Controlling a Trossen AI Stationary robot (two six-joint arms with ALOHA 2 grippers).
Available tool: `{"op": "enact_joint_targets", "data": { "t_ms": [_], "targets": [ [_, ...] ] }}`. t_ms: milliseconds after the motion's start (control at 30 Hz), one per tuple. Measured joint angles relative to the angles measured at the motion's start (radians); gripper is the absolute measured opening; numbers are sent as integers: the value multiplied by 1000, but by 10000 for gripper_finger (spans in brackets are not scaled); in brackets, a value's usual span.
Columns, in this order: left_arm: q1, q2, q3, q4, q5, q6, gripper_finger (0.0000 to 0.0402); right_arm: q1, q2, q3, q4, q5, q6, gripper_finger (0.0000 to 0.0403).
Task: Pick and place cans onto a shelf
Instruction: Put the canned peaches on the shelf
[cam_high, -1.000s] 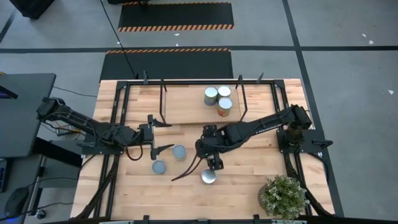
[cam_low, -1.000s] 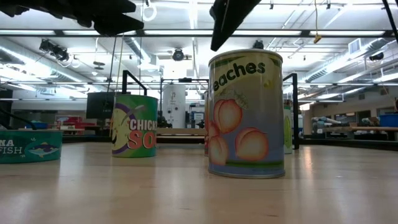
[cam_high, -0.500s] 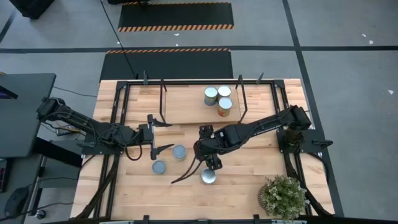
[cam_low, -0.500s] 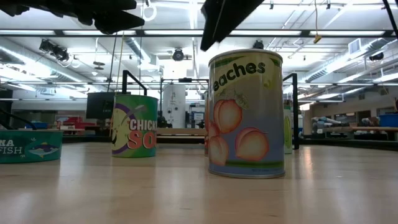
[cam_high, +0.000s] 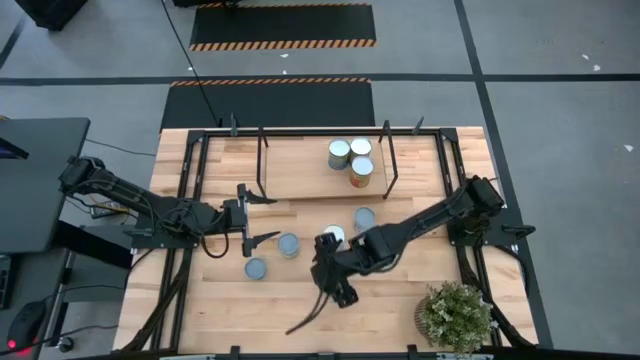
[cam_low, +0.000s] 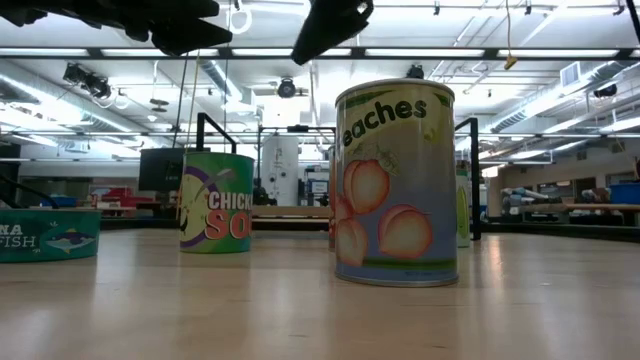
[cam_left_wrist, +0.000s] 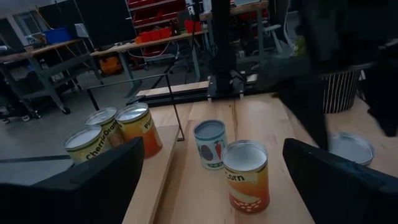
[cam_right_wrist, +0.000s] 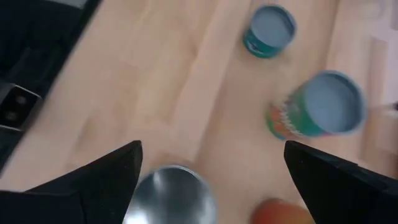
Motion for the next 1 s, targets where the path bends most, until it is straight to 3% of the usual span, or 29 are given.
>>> {"op": "enact_joint_targets", "data": {
  "t_ms": [133, 633, 1000],
  "targets": [
    [0, 0, 0, 0, 0, -5, 389, 26, 0, -35, 28, 15, 105, 400],
    [-2, 0, 0, -2, 0, -53, 389, 149, 35, -101, 125, 328, 403, 400],
    [-1, 0, 0, -9, 1, -52, 389, 146, 66, -102, 82, 400, 530, 400]
  ]
}}
